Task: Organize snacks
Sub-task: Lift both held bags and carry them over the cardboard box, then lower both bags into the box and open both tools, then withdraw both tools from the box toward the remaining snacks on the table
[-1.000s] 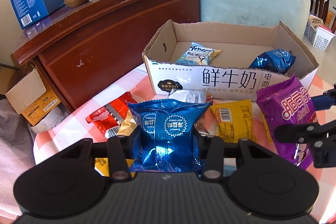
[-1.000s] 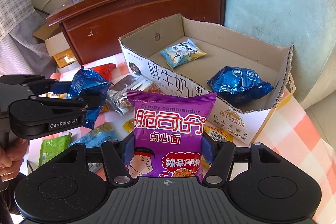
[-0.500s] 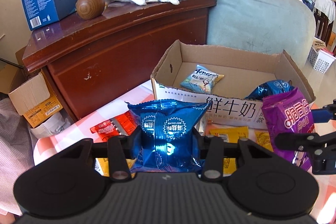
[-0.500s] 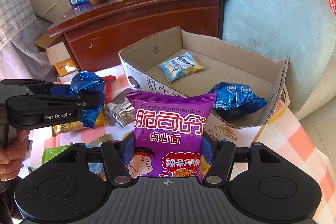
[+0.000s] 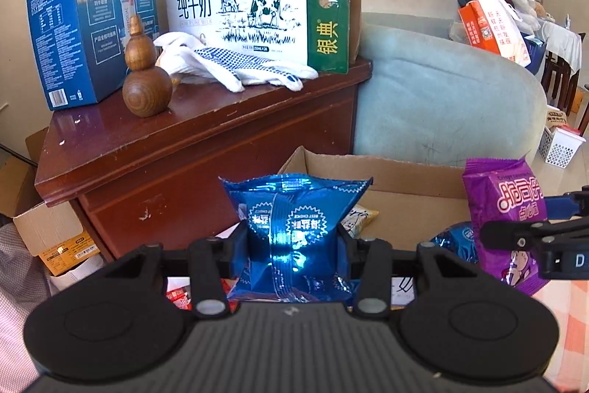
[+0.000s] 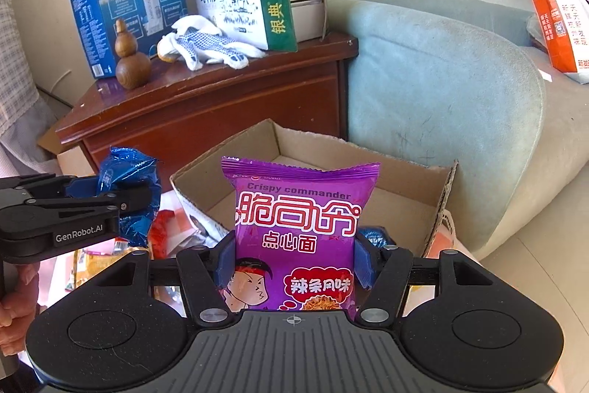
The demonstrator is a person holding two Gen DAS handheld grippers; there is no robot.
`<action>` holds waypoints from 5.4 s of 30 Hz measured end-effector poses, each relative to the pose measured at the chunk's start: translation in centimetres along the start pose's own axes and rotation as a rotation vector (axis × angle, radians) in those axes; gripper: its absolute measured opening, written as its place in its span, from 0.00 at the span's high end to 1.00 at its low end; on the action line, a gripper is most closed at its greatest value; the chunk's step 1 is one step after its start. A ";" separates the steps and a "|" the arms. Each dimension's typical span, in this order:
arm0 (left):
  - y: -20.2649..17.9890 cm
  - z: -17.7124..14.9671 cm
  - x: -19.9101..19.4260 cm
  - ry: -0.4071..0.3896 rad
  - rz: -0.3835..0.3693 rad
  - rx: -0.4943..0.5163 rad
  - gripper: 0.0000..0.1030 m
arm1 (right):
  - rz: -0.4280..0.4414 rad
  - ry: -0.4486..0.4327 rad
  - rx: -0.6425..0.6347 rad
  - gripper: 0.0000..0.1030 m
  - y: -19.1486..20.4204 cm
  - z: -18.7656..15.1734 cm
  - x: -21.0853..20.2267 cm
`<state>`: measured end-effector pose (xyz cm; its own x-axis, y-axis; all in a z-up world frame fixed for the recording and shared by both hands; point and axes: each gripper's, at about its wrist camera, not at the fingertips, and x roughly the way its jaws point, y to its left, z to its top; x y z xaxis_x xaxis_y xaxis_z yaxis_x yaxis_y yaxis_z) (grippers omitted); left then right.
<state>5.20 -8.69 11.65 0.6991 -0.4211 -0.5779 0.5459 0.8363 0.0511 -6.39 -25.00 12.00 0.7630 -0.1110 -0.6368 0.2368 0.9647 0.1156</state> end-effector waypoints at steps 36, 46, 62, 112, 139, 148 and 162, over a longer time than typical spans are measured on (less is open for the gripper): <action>-4.3 4.1 8.3 0.078 0.058 0.136 0.18 | -0.136 -0.075 0.229 0.17 -4.6 3.7 5.2; -4.6 3.1 6.6 0.109 0.060 0.181 0.13 | -0.141 -0.058 0.132 0.15 -3.0 3.1 4.8; -0.1 -1.0 3.5 0.182 0.072 0.173 0.12 | -0.065 -0.009 0.046 0.14 -0.6 1.4 4.0; 7.0 -14.4 -1.4 0.433 0.050 0.178 0.15 | 0.232 0.432 0.054 0.17 10.9 -9.5 7.7; 8.5 -14.1 0.0 0.465 0.067 0.034 0.16 | 0.299 0.375 -0.427 0.45 12.4 -10.4 6.5; 8.3 -14.0 -0.3 0.479 -0.028 0.014 0.22 | 0.371 0.488 -0.530 0.42 11.7 -10.9 5.4; 8.1 -13.7 0.0 0.447 0.004 0.066 0.21 | 0.535 0.356 -0.891 0.21 14.0 -10.3 4.9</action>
<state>3.31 2.83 0.90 0.4413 -0.2131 -0.8717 0.5818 0.8075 0.0972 -5.54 -9.61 2.62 0.3864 0.3101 -0.8686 -0.7013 0.7105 -0.0583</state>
